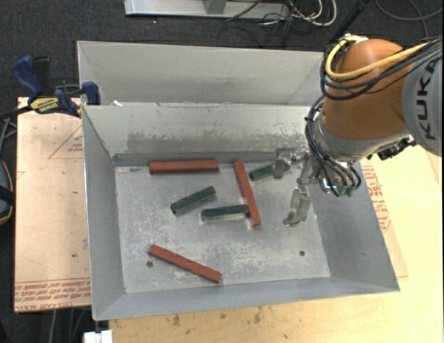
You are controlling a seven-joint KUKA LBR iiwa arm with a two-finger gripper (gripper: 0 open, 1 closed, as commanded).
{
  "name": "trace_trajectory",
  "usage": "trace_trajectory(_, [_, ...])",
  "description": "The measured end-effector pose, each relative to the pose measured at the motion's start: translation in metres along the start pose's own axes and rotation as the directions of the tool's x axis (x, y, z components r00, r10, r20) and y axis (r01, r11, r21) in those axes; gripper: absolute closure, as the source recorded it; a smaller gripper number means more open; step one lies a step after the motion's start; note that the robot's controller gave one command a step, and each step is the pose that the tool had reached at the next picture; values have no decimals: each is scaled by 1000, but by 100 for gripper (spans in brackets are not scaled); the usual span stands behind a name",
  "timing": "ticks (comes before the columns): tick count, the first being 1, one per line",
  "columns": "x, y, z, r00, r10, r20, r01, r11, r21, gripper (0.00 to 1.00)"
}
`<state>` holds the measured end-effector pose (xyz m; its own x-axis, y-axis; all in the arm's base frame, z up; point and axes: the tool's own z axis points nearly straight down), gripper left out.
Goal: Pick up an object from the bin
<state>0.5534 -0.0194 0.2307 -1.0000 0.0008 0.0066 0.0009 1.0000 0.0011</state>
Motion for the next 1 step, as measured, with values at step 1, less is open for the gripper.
trace_trajectory(1, [-1,0,-4,1000,0,8,0,1000,0,0])
